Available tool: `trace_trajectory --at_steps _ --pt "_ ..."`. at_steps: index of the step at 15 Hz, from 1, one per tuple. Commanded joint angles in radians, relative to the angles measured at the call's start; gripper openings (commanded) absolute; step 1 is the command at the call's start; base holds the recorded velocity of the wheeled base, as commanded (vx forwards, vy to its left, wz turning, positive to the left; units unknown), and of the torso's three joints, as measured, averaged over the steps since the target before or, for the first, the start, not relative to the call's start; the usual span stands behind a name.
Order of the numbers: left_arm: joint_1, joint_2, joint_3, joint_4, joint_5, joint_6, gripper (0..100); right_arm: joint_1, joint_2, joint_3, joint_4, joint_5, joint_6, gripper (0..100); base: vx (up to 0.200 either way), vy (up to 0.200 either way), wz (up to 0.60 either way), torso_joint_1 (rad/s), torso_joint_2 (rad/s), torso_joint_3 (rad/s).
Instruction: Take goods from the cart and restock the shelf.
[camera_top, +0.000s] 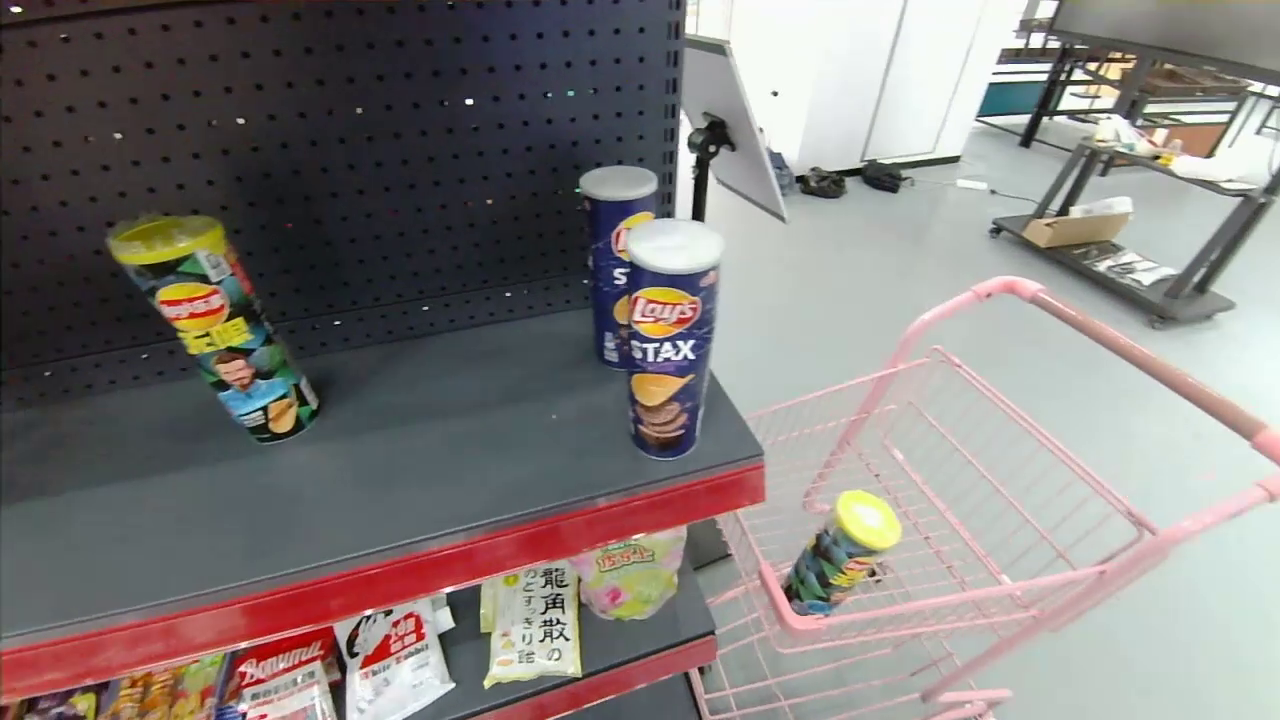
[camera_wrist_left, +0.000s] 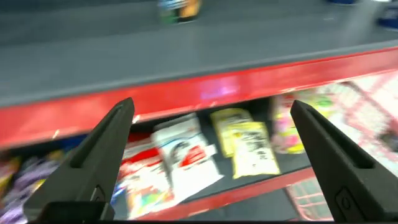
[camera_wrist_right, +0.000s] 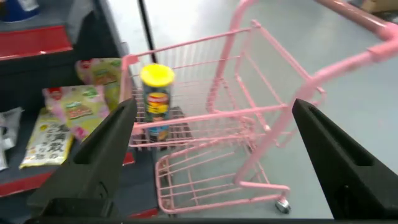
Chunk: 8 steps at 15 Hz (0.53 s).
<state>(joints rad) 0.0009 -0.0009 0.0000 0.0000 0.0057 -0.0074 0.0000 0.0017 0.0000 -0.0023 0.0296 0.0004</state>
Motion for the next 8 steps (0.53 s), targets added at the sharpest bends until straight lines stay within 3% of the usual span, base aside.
trace_trajectory --at_steps 1,5,8 --pt "0.001 0.001 0.000 0.000 0.000 0.000 100 0.000 0.000 0.000 -0.001 0.001 0.000 100 0.000 0.000 0.00 0.000 0.00 0.000" --pt "0.001 0.001 0.000 0.000 0.000 0.000 100 0.000 0.000 0.000 -0.001 0.001 0.001 100 0.000 0.000 0.00 -0.014 0.02 0.020" --pt "0.001 0.001 0.000 0.000 0.000 0.000 100 0.000 0.000 0.000 -0.001 0.001 0.001 100 0.000 0.000 0.00 -0.136 0.34 0.196"
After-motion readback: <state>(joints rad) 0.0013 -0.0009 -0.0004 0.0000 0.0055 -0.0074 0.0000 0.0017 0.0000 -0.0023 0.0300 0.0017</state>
